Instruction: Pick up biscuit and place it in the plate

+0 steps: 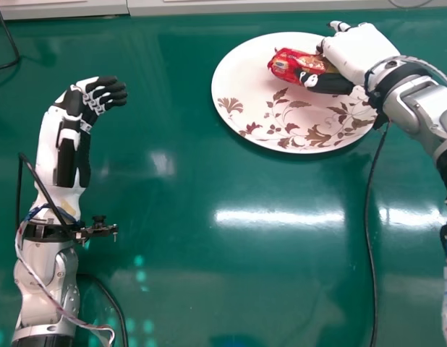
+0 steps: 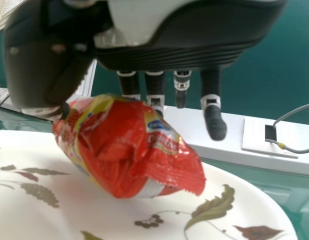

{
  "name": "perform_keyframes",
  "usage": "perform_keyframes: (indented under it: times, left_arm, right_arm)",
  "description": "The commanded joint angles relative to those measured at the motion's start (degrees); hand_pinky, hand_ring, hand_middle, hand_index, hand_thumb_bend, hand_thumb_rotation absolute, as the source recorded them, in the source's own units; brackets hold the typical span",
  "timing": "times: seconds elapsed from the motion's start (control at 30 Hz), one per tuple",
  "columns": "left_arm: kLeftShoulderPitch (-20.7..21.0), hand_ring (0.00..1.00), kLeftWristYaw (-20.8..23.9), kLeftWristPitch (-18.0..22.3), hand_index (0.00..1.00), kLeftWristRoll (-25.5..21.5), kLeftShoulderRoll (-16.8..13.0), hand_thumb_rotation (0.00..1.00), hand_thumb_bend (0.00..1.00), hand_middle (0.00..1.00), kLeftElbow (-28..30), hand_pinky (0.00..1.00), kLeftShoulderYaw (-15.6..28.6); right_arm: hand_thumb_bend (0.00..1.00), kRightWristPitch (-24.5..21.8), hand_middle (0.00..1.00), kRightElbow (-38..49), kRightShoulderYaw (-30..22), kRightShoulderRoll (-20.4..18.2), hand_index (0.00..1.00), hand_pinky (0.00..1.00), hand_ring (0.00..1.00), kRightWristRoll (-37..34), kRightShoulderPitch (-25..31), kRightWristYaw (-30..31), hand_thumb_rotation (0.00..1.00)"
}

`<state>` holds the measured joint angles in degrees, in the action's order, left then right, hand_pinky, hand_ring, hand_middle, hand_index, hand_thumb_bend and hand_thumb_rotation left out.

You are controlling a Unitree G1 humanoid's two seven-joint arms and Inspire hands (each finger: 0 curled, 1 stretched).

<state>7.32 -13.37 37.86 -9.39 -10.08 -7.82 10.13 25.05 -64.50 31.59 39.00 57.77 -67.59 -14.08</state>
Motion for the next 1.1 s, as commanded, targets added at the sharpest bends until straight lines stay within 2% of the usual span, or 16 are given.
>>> perform_keyframes:
  times: [0.0, 0.03, 0.07, 0.17, 0.2, 0.27, 0.4, 0.53, 0.67, 0.77, 0.83, 0.9, 0.93, 1.0, 1.07]
  left_arm:
    - [-2.52, 0.69, 0.45, -0.07, 0.71, 1.66, 1.08, 0.34, 0.65, 0.70, -3.16, 0.68, -0.95]
    - [-2.52, 0.69, 0.61, -0.28, 0.71, 1.73, 1.12, 0.34, 0.65, 0.70, -3.05, 0.68, -0.97]
    - [-2.48, 0.69, 0.76, -0.38, 0.71, 1.83, 1.16, 0.34, 0.65, 0.70, -3.01, 0.68, -0.99]
    - [-2.17, 0.69, 0.68, 0.18, 0.71, 1.95, 1.08, 0.34, 0.65, 0.70, -3.57, 0.68, -1.01]
    - [-2.10, 0.70, 0.43, 0.38, 0.71, 1.78, 0.99, 0.34, 0.65, 0.70, -3.80, 0.68, -1.03]
    - [-2.00, 0.70, 0.24, 0.64, 0.72, 1.62, 0.96, 0.34, 0.64, 0.71, -4.17, 0.69, -1.03]
    - [-1.53, 0.70, 0.25, 1.56, 0.71, 2.10, 0.84, 0.34, 0.63, 0.71, -5.30, 0.69, -0.93]
    - [-1.16, 0.70, -0.08, 1.52, 0.71, 1.66, 0.75, 0.33, 0.63, 0.71, -5.83, 0.69, -1.05]
    - [-0.88, 0.70, -0.44, 1.89, 0.72, 1.40, 0.76, 0.32, 0.63, 0.71, -6.38, 0.69, -1.08]
    - [-0.68, 0.70, -0.61, 2.02, 0.72, 1.20, 1.02, 0.32, 0.64, 0.71, -6.96, 0.69, -1.08]
    - [-0.54, 0.70, -0.36, 2.12, 0.72, 1.77, 1.11, 0.33, 0.64, 0.71, -7.13, 0.69, -1.08]
    - [-0.16, 0.70, -0.41, 2.74, 0.72, 1.70, 1.36, 0.33, 0.64, 0.71, -7.80, 0.68, -1.11]
    - [-0.03, 0.69, -0.66, 2.66, 0.72, 1.24, 1.52, 0.32, 0.64, 0.70, -8.11, 0.67, -1.18]
    - [0.11, 0.70, -0.94, 2.22, 0.71, 0.45, 1.89, 0.31, 0.65, 0.71, -8.50, 0.68, -1.28]
    - [0.44, 0.70, -0.84, 2.73, 0.71, 0.60, 2.04, 0.31, 0.66, 0.71, -9.18, 0.68, -1.25]
  right_arm:
    - [0.51, 1.36, 0.46, 0.39, -0.11, 1.06, 0.50, 0.18, 0.38, -1.24, -1.14, -2.01, 0.00]
    - [0.51, 1.45, 0.46, 0.47, -0.25, 1.25, 0.52, 0.21, 0.37, -1.55, -1.09, -1.55, 0.00]
    - [0.51, 1.42, 0.47, 0.60, -0.19, 1.49, 0.52, 0.31, 0.40, -1.67, -1.09, -0.93, 0.00]
    - [0.86, 1.04, 0.66, 0.95, 0.56, 2.30, 0.68, 0.52, 0.61, -1.01, -1.14, -0.47, 0.41]
    - [0.94, 0.63, 0.74, 1.22, 0.70, 2.51, 0.75, 0.60, 0.71, -0.89, -1.16, 0.18, 0.54]
    - [0.99, 0.38, 0.84, 1.69, 0.62, 2.87, 0.84, 0.69, 0.81, -1.14, -1.04, 1.03, 0.62]
    - [1.00, -0.63, 0.96, 2.49, 0.20, 3.27, 0.95, 0.78, 0.91, -1.63, -0.64, 1.86, 0.72]
    - [1.00, -1.49, 0.98, 3.37, -0.23, 3.68, 0.97, 0.81, 0.94, -2.14, -0.26, 2.52, 0.75]
    - [1.00, -2.98, 0.98, 5.13, -0.73, 4.55, 0.96, 0.82, 0.94, -2.61, 0.21, 3.09, 0.73]
    - [1.00, -4.20, 0.97, 8.56, -3.25, 5.61, 0.96, 0.82, 0.94, -5.59, 1.78, 5.15, 0.70]
    - [1.00, -6.26, 0.97, 12.17, -7.96, 5.52, 0.95, 0.82, 0.92, -11.50, 4.33, 8.55, 0.64]
    - [0.92, -10.06, 0.98, 19.16, -15.79, 4.38, 0.97, 0.85, 0.93, -22.12, 9.29, 14.51, 0.54]
    - [0.85, -11.65, 0.99, 23.25, -19.69, 3.77, 0.99, 0.85, 0.94, -27.67, 12.32, 17.11, 0.47]
    - [0.77, -16.29, 0.99, 32.39, -25.95, 2.69, 1.00, 0.81, 0.94, -35.83, 18.55, 20.64, 0.44]
    - [0.73, -21.82, 1.00, 41.91, -31.52, 1.07, 1.00, 0.83, 0.96, -42.82, 24.52, 23.21, 0.45]
